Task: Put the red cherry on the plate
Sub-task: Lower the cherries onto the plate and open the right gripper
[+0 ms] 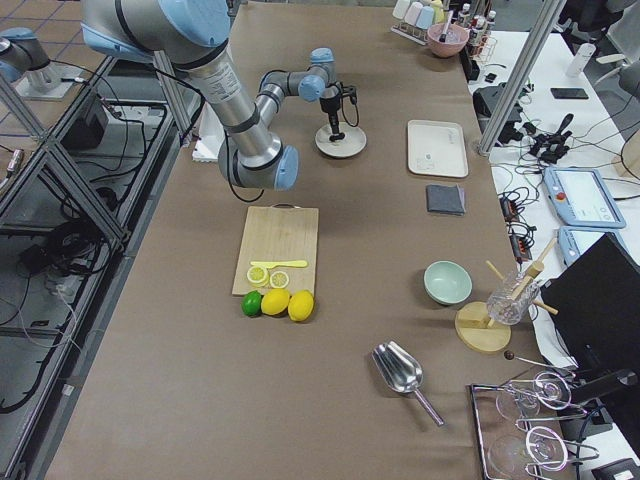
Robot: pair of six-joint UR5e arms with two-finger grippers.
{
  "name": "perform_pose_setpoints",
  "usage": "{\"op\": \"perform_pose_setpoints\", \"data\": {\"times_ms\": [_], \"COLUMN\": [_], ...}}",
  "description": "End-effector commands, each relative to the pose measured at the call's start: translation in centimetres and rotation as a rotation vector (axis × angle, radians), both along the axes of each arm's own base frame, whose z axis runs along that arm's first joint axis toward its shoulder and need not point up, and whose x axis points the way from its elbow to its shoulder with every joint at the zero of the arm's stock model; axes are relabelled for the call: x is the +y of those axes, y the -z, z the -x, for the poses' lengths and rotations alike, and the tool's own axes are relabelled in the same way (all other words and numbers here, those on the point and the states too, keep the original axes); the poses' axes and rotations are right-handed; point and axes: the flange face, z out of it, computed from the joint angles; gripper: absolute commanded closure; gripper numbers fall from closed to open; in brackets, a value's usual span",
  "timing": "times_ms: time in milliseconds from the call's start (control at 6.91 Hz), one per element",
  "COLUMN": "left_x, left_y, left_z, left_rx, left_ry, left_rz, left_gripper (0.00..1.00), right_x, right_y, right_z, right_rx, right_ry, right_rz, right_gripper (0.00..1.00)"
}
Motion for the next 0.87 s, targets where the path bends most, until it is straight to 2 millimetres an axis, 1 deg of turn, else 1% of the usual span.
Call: {"op": "perform_pose_setpoints", "data": {"times_ms": [0, 145, 289, 434, 579, 724], "left_x": [-0.1, -0.1, -0.1, -0.1, 0.0, 0.0], "left_y": [0.1, 0.2, 0.2, 0.4, 0.4, 0.5], "left_z": [0.0, 0.0, 0.0, 0.0, 0.0, -0.1], "left_rx": [0.0, 0.001, 0.001, 0.004, 0.003, 0.002], "left_ry": [0.0, 0.001, 0.001, -0.001, -0.003, -0.007], "left_rz": [-0.003, -0.002, -0.002, -0.008, -0.01, -0.02], "left_gripper": [0.02, 0.02, 0.02, 0.02, 0.02, 0.02], "right_x": [0.6, 0.2, -1.7, -4.5, -6.8, -10.1], "right_y": [1.5, 1.5, 0.5, -1.9, -4.8, -8.2], "right_z": [-0.8, -2.2, -6.6, -12.5, -17.9, -24.1], "right_rx": [-0.028, -0.036, -0.072, -0.097, -0.092, -0.084], "right_ry": [0.001, 0.0, 0.0, 0.031, 0.063, 0.101], "right_rz": [-0.023, -0.027, -0.013, 0.017, 0.005, 0.012], "right_gripper": [0.01, 0.01, 0.01, 0.0, 0.0, 0.01]}}
